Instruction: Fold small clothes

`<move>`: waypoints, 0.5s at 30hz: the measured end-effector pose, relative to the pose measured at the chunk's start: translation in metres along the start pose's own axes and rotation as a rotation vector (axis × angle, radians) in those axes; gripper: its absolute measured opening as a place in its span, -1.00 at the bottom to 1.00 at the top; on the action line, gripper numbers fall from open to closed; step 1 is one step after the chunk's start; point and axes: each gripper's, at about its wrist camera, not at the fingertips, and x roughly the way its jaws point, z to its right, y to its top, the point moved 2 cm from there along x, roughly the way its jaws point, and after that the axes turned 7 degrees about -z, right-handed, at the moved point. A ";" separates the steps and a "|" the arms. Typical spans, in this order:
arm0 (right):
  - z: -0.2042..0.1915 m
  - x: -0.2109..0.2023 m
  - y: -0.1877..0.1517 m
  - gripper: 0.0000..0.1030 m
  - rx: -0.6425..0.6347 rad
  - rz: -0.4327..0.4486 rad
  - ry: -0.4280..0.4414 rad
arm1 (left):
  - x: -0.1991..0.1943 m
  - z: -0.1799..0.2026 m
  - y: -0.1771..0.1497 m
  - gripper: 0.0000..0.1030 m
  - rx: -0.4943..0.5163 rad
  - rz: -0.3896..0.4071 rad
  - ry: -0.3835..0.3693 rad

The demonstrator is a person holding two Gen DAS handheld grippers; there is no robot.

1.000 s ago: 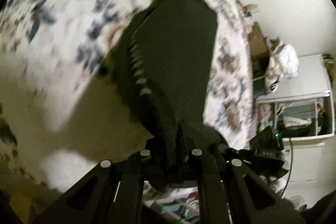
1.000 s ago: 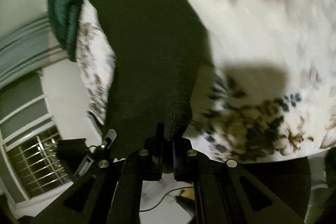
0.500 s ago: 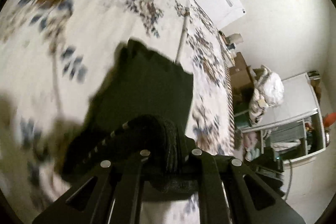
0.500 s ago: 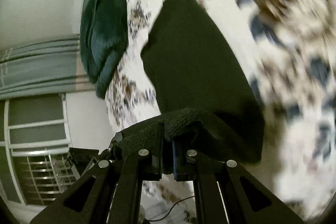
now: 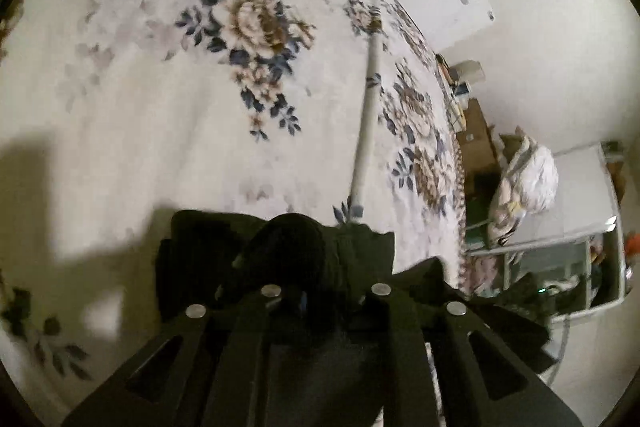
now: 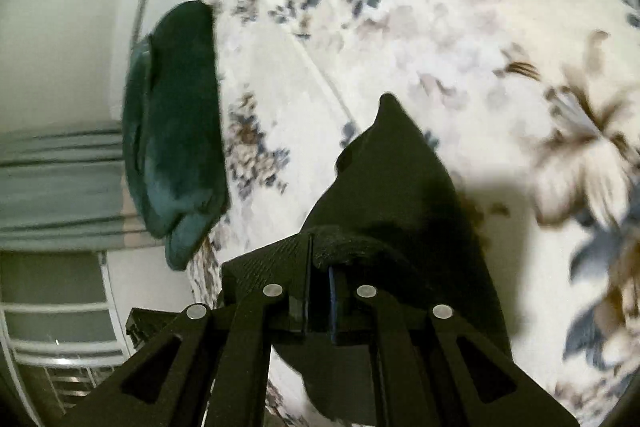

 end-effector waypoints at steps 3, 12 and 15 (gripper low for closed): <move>0.000 -0.001 0.006 -0.11 -0.032 0.014 -0.009 | -0.017 -0.013 -0.012 -0.32 -0.037 0.049 -0.064; 0.001 0.013 -0.014 0.14 -0.309 0.022 -0.268 | -0.023 -0.033 -0.008 -0.03 0.042 0.087 0.132; 0.004 0.032 -0.004 0.14 -0.338 0.014 -0.344 | 0.011 -0.018 0.003 -0.03 0.174 0.005 0.260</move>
